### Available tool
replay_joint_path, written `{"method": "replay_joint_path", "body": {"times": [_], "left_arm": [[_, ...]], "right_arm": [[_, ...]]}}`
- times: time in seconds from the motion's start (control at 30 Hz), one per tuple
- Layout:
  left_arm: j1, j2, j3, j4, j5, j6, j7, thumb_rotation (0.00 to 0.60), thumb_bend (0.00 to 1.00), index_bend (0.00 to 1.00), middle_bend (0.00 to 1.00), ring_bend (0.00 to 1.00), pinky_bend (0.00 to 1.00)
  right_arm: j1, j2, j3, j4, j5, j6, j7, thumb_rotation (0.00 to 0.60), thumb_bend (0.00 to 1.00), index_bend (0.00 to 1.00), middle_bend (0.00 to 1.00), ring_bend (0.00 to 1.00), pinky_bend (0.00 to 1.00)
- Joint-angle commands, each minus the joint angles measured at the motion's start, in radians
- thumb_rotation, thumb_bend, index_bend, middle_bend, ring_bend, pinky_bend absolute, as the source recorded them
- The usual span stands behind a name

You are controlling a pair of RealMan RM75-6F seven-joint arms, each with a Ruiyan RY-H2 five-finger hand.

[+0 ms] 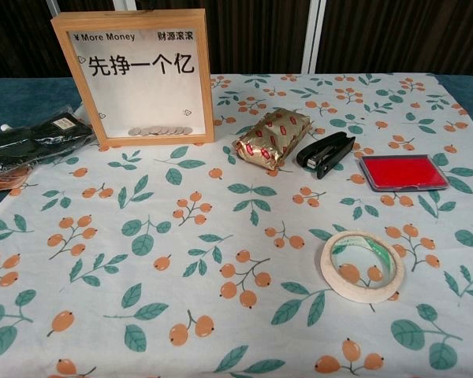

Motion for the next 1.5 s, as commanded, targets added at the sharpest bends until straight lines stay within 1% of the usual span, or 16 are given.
{"method": "replay_joint_path", "body": {"times": [0.03, 0.23, 0.3, 0.4, 0.47, 0.53, 0.57, 0.63, 0.77, 0.83, 0.87, 0.97, 1.03, 1.17, 1.33, 1.5], "left_arm": [[-0.004, 0.006, 0.005, -0.009, -0.001, 0.002, 0.001, 0.6, 0.42, 0.5, 0.0, 0.0, 0.0], [-0.008, 0.026, 0.012, -0.026, -0.006, 0.023, 0.001, 0.6, 0.37, 0.46, 0.0, 0.0, 0.0], [-0.006, 0.042, 0.009, -0.039, -0.009, 0.052, 0.003, 0.6, 0.37, 0.45, 0.0, 0.0, 0.0], [0.004, 0.076, 0.006, -0.074, -0.012, 0.133, 0.014, 0.6, 0.37, 0.43, 0.0, 0.0, 0.0], [0.023, 0.105, 0.009, -0.121, -0.014, 0.238, 0.042, 0.6, 0.37, 0.42, 0.0, 0.0, 0.0], [0.055, 0.149, 0.019, -0.197, -0.027, 0.37, 0.091, 0.6, 0.37, 0.4, 0.0, 0.0, 0.0], [0.082, 0.177, 0.026, -0.257, -0.041, 0.47, 0.136, 0.6, 0.37, 0.38, 0.0, 0.0, 0.0], [0.126, 0.215, 0.04, -0.347, -0.075, 0.603, 0.213, 0.6, 0.37, 0.34, 0.0, 0.0, 0.0], [0.24, 0.297, 0.076, -0.591, -0.162, 0.888, 0.39, 0.6, 0.37, 0.29, 0.0, 0.0, 0.0], [0.305, 0.337, 0.102, -0.72, -0.179, 1.037, 0.486, 0.6, 0.37, 0.28, 0.0, 0.0, 0.0], [0.347, 0.353, 0.116, -0.791, -0.181, 1.134, 0.555, 0.6, 0.37, 0.28, 0.0, 0.0, 0.0], [0.449, 0.364, 0.138, -0.896, -0.169, 1.324, 0.669, 0.6, 0.37, 0.27, 0.0, 0.0, 0.0], [0.516, 0.362, 0.147, -0.935, -0.154, 1.406, 0.705, 0.6, 0.37, 0.27, 0.0, 0.0, 0.0], [0.62, 0.347, 0.162, -0.958, -0.097, 1.486, 0.72, 0.6, 0.37, 0.27, 0.0, 0.0, 0.0], [0.738, 0.306, 0.188, -0.939, 0.005, 1.548, 0.752, 0.6, 0.37, 0.27, 0.0, 0.0, 0.0], [0.856, 0.247, 0.197, -0.917, 0.084, 1.625, 0.78, 0.6, 0.37, 0.25, 0.0, 0.0, 0.0]], "right_arm": [[0.0, 0.0, 0.001, 0.0, 0.001, 0.001, 0.0, 0.6, 0.3, 0.0, 0.0, 0.0, 0.0], [-0.002, 0.003, 0.003, -0.006, 0.002, 0.006, 0.002, 0.6, 0.3, 0.0, 0.0, 0.0, 0.0], [-0.002, 0.004, 0.003, -0.007, 0.003, 0.005, 0.003, 0.6, 0.3, 0.0, 0.0, 0.0, 0.0], [-0.001, 0.004, 0.002, -0.006, 0.003, 0.001, 0.006, 0.6, 0.3, 0.0, 0.0, 0.0, 0.0], [0.0, 0.004, 0.0, -0.005, 0.001, -0.004, 0.01, 0.6, 0.3, 0.0, 0.0, 0.0, 0.0], [0.001, 0.003, -0.002, -0.002, -0.002, -0.007, 0.016, 0.6, 0.3, 0.0, 0.0, 0.0, 0.0], [0.002, 0.003, -0.003, 0.001, -0.005, -0.009, 0.021, 0.6, 0.3, 0.0, 0.0, 0.0, 0.0], [0.002, 0.004, -0.005, 0.002, -0.009, -0.013, 0.032, 0.6, 0.3, 0.0, 0.0, 0.0, 0.0], [0.004, 0.012, -0.01, -0.002, -0.026, -0.022, 0.064, 0.6, 0.3, 0.0, 0.0, 0.0, 0.0], [0.004, 0.02, -0.015, -0.005, -0.039, -0.025, 0.083, 0.6, 0.3, 0.0, 0.0, 0.0, 0.0], [0.003, 0.024, -0.017, -0.008, -0.045, -0.026, 0.093, 0.6, 0.3, 0.0, 0.0, 0.0, 0.0], [0.002, 0.033, -0.025, -0.018, -0.058, -0.032, 0.109, 0.6, 0.3, 0.0, 0.0, 0.0, 0.0], [0.001, 0.039, -0.031, -0.027, -0.07, -0.031, 0.117, 0.6, 0.3, 0.0, 0.0, 0.0, 0.0], [0.001, 0.058, -0.049, -0.049, -0.112, -0.029, 0.14, 0.6, 0.3, 0.0, 0.0, 0.0, 0.0], [-0.001, 0.086, -0.078, -0.078, -0.186, -0.017, 0.18, 0.6, 0.3, 0.0, 0.0, 0.0, 0.0], [0.001, 0.109, -0.107, -0.096, -0.252, -0.013, 0.21, 0.6, 0.3, 0.0, 0.0, 0.0, 0.0]]}}
